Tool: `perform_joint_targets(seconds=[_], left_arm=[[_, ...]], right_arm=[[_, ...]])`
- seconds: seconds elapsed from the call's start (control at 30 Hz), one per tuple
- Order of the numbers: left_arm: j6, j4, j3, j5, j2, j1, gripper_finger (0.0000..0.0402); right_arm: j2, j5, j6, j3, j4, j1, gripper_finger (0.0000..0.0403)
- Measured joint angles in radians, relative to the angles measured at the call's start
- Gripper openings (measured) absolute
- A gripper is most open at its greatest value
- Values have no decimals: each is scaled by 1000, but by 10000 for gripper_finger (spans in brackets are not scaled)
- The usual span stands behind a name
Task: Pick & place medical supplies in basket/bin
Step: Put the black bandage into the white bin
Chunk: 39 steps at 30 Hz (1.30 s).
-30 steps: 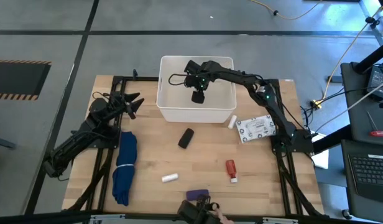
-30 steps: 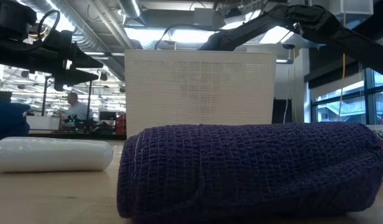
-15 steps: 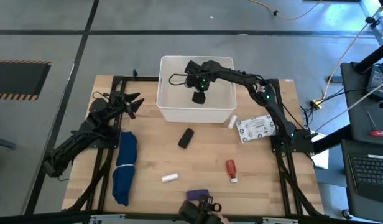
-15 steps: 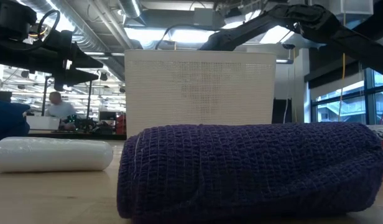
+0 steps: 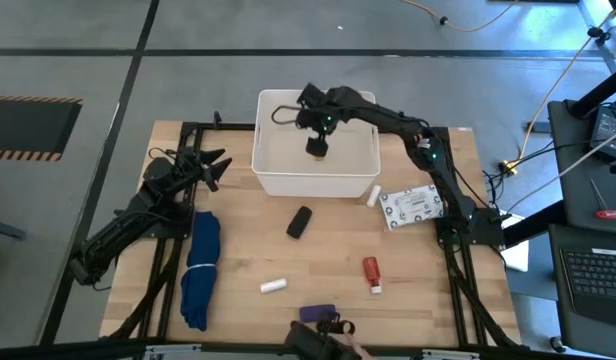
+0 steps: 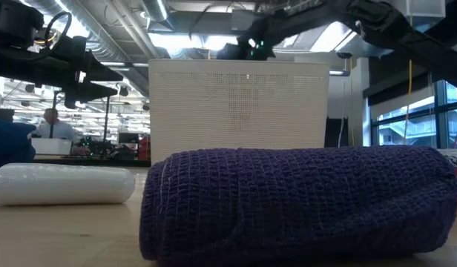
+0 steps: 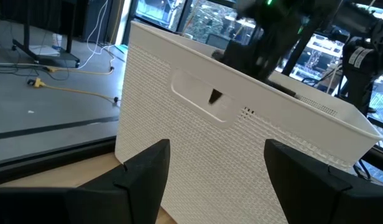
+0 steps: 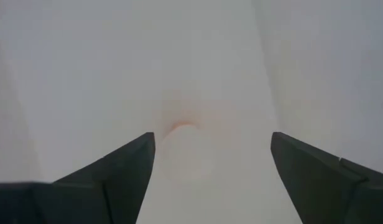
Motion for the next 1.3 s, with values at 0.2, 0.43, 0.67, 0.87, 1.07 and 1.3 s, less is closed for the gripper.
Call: perform_joint_targets(seconds=[0.2, 0.43, 0.67, 0.87, 1.07, 1.3], left_arm=[[0, 0, 0, 0, 0, 0, 253], [0, 0, 0, 0, 0, 0, 253], [0, 0, 0, 0, 0, 0, 253], [0, 0, 0, 0, 0, 0, 253], [0, 0, 0, 0, 0, 0, 253], [-36, 1, 0, 0, 0, 0, 253]], right_arm=[[-99, 0, 46, 26, -51, 3, 322], [-291, 3, 73, 26, -273, 57, 322], [-518, 118, 99, 26, -355, 173, 322], [-626, 83, 97, 26, -403, 292, 322], [-663, 104, 225, 25, -405, 443, 322], [-664, 173, 552, 24, -405, 515, 322]])
